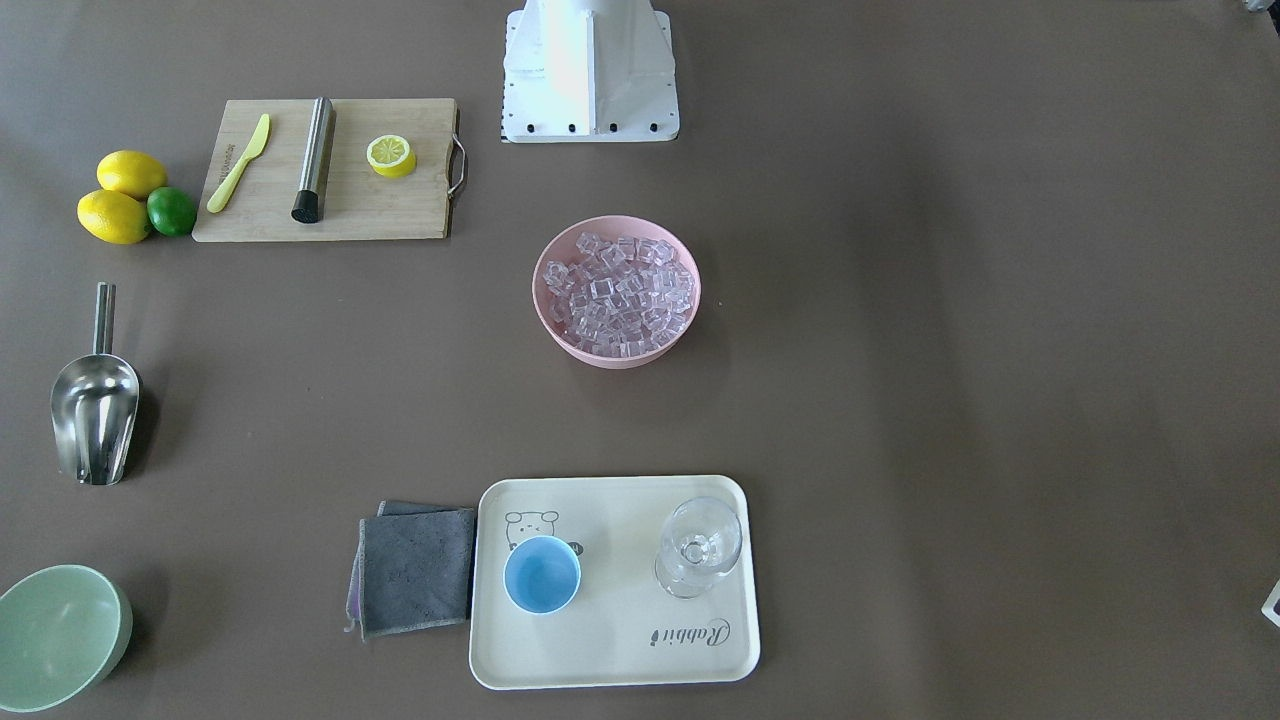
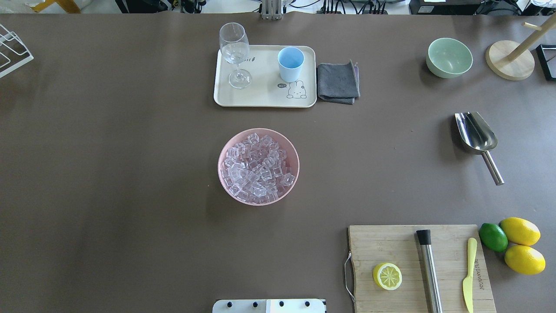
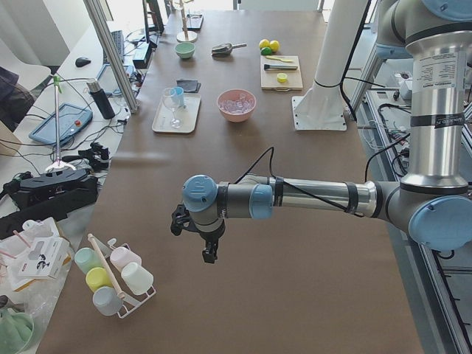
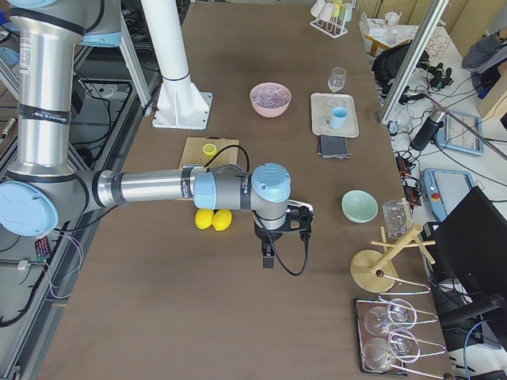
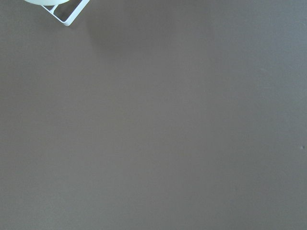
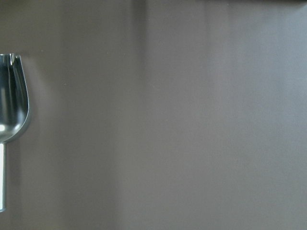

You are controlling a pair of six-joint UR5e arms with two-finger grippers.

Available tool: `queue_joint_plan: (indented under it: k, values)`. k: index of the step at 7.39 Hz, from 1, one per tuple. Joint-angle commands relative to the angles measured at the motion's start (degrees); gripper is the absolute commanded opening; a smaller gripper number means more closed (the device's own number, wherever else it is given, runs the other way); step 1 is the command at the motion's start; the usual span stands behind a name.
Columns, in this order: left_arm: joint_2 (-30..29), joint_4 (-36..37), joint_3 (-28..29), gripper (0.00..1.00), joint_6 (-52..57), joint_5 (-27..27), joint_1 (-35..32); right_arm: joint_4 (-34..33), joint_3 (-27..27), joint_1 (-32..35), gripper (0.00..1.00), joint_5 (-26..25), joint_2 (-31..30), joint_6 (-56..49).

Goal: Put ice in cup with scoop

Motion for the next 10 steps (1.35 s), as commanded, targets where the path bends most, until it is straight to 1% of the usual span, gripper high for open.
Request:
queue_joint_plan:
  k: [1, 2, 3, 4, 5, 6, 7, 8, 9, 10]
  values:
    - [-0.42, 0.01, -0.38, 0.99, -0.01, -0.08, 0.14, -0.17, 0.15, 0.01, 1.0, 0.81, -0.22, -0.2]
    - [-0.86, -0.33, -0.39, 0.99, -0.01, -0.51, 0.84, -0.08, 0.24, 0.01, 1.0, 1.34, -0.31, 0.23]
    - [-2.34, -0.51, -0.65, 0.99, -0.01, -0.6, 5.89, 0.01, -0.37, -0.07, 1.0, 0.99, -0.23, 0.15]
    - [-4.35, -0.51, -0.39, 0.99, 0.08, -0.26, 9.51, 0.36, 0.23, -0.08, 1.0, 0.99, -0.75, 0.23]
    - [-6.29, -0.77, -1.26, 0.99, 0.08, -0.51, 11.81, 0.1, -0.46, -0.16, 1.0, 1.34, -0.75, 1.54]
    - [-7.0, -2.95, -4.14, 0.99, -0.01, -0.78, 17.66, 0.53, 0.06, -0.34, 1.0, 2.04, -0.66, 7.47]
    - [-7.1, -6.37, -6.86, 0.99, -0.18, -0.78, 22.42, 0.53, 1.63, -1.56, 1.0, 2.65, -0.66, 10.75]
    - [-8.49, -11.27, -6.72, 0.99, -0.1, -0.69, 27.95, 0.53, 3.38, -3.48, 1.0, 2.66, -0.84, 13.74]
    - [-9.46, -15.15, -6.71, 0.99, -0.1, -0.17, 31.57, 0.62, 5.92, -6.11, 1.0, 2.49, -1.19, 18.64]
    - [-10.52, -17.45, -6.37, 0.99, 0.08, -0.17, 32.48, 0.8, 7.43, -8.92, 1.0, 2.31, -1.19, 22.96]
